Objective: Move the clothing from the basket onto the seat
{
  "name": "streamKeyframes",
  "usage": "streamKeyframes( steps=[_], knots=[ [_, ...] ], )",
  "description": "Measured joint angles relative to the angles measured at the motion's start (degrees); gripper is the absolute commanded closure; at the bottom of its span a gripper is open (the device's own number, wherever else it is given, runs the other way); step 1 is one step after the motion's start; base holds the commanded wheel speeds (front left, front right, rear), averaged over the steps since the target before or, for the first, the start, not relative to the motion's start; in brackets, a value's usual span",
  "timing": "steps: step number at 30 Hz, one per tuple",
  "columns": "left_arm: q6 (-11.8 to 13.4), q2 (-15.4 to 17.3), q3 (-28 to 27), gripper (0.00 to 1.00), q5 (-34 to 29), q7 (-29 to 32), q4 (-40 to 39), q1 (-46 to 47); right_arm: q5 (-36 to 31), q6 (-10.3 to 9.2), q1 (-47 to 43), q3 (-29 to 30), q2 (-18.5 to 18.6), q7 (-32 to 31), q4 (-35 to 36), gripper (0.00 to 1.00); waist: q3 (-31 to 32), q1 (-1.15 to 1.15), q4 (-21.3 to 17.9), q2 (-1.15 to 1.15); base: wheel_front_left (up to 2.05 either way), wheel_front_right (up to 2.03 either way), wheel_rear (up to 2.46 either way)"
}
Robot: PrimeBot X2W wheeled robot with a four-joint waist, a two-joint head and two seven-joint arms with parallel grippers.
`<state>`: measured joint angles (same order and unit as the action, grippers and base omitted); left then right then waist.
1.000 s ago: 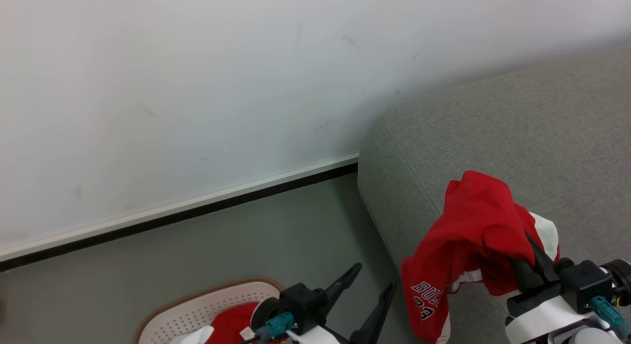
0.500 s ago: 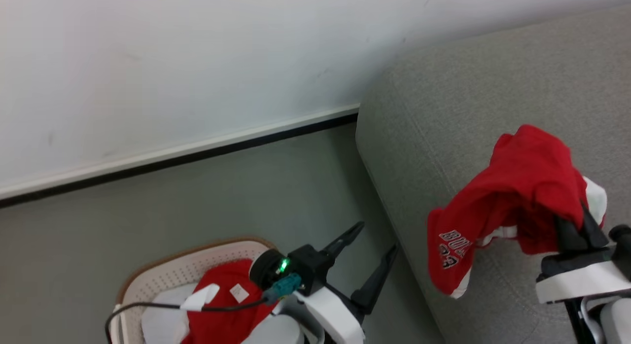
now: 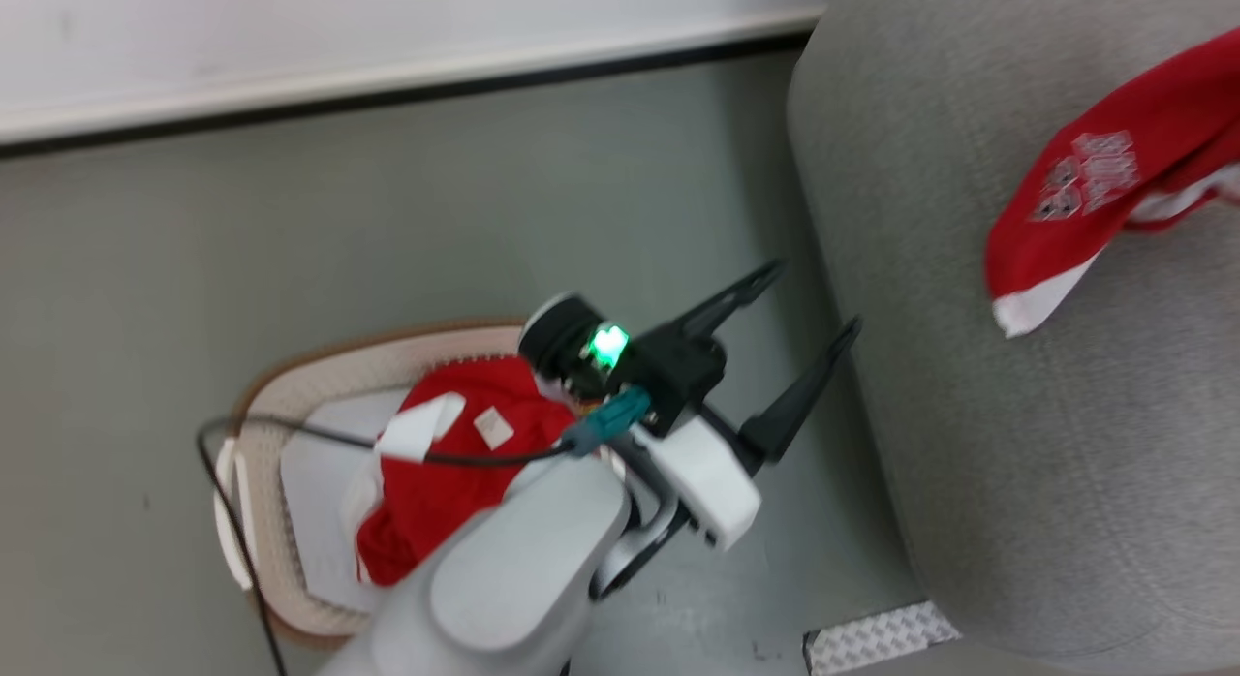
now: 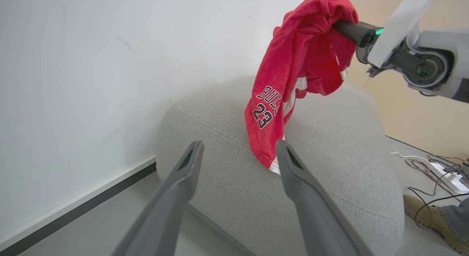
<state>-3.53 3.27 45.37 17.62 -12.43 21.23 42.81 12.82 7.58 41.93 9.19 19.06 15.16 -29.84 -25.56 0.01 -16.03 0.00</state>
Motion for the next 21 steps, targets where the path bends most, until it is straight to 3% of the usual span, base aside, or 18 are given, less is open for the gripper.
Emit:
streamKeyframes(
  steps=[8,11,14,16,18,21],
  knots=[
    [-1.1,-0.4,1.7,0.0,-1.9,2.9,-1.3,12.6,-1.6,0.0,16.7,9.3,6.7,0.0,-10.5,1.0,-9.5,0.0,2.9,0.0,0.0,0.0,0.0],
    [-1.2,-0.4,2.2,0.0,-1.9,3.0,-0.6,15.3,-5.4,-0.01,19.5,13.6,7.0,0.0,-15.8,1.0,-12.7,0.01,3.9,0.0,0.0,0.0,0.0],
    [-0.5,-0.5,2.5,0.0,-0.9,2.6,1.2,16.4,-9.3,-0.01,20.3,16.7,4.5,0.0,-20.1,0.99,-14.8,0.01,4.9,0.0,0.0,0.0,0.0],
    [0.0,-0.4,2.8,0.0,0.2,2.2,2.3,16.8,-11.4,-0.01,20.3,17.3,2.2,0.0,-21.4,0.16,-15.7,0.01,5.3,0.0,0.0,0.0,0.0],
    [0.3,-0.5,3.3,0.0,0.8,1.8,3.2,16.9,-12.9,0.0,20.2,16.4,-0.1,0.0,-22.5,0.0,-16.2,0.01,5.5,0.0,0.0,0.0,0.0],
    [0.8,-0.4,3.4,0.0,1.8,1.2,5.2,16.7,-13.4,0.0,19.3,16.1,-2.4,0.0,-19.8,0.0,-15.8,0.01,4.9,0.0,0.0,0.0,0.0]
  ],
)
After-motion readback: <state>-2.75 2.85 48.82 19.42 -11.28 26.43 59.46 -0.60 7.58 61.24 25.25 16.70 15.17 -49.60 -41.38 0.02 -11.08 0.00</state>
